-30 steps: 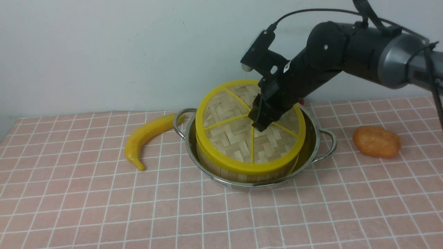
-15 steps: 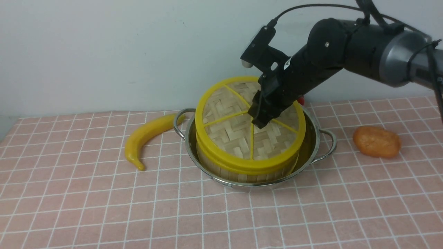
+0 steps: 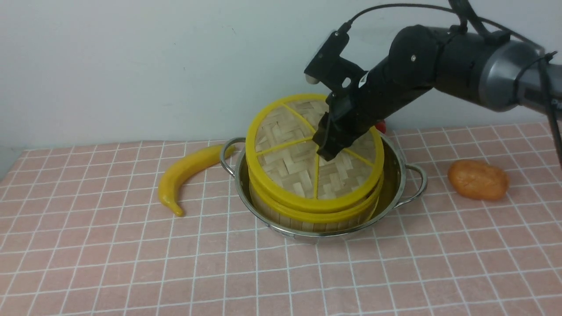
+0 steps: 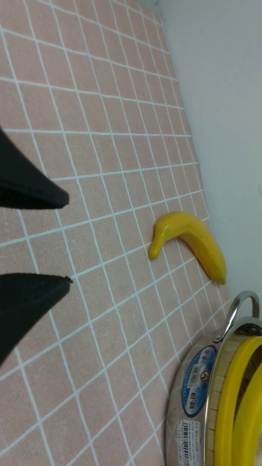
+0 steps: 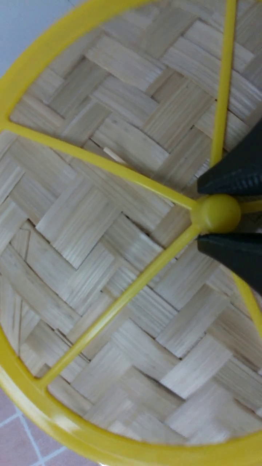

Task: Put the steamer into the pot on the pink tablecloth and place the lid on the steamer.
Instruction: 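Place the bamboo steamer lid onto the steamer basket in the pot with the right gripper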

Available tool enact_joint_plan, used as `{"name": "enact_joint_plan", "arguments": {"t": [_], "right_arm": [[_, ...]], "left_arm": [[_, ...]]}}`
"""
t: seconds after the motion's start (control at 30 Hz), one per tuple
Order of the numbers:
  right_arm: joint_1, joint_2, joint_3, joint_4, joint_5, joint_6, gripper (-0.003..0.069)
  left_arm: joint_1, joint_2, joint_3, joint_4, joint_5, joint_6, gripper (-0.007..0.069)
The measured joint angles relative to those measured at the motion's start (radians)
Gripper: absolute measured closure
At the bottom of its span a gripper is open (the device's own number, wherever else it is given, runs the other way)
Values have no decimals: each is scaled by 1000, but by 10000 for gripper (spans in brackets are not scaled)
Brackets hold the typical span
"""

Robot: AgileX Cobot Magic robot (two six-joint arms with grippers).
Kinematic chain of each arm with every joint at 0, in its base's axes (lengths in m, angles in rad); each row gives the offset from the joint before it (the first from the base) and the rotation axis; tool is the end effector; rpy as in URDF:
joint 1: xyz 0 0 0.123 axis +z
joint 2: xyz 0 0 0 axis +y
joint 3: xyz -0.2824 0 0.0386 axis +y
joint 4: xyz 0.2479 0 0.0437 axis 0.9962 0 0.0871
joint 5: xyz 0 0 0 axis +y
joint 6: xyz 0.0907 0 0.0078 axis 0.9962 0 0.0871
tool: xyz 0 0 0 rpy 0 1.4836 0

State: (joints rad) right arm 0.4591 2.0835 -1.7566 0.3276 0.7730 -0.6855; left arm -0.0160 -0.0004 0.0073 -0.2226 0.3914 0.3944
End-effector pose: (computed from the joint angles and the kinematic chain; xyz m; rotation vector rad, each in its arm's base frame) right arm 0.4121 0.2266 0.2379 -1.1914 2.2484 0.2941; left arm 0.0522 -0.0085 0.1763 0.2484 1.8557 0.0397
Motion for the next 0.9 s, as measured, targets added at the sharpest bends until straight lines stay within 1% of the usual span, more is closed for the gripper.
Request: {"name": "enact_joint_plan", "arguments": {"t": [0.2, 0.5, 0.67, 0.7, 0.8, 0.9], "right_arm": [[0, 24, -1, 6, -32, -1, 514], [0, -20, -9, 14, 4, -3, 514], [0, -111, -28, 22, 83, 12, 514], [0, -112, -28, 22, 88, 13, 514], [0, -105, -18, 25, 187, 33, 514], [0, -84, -8, 25, 212, 36, 514]], "left_arm": [[0, 0, 0, 0, 0, 0, 382], [0, 0, 0, 0, 0, 0, 382], [0, 0, 0, 0, 0, 0, 382], [0, 0, 0, 0, 0, 0, 382], [0, 0, 0, 0, 0, 0, 382], [0, 0, 0, 0, 0, 0, 382]]}}
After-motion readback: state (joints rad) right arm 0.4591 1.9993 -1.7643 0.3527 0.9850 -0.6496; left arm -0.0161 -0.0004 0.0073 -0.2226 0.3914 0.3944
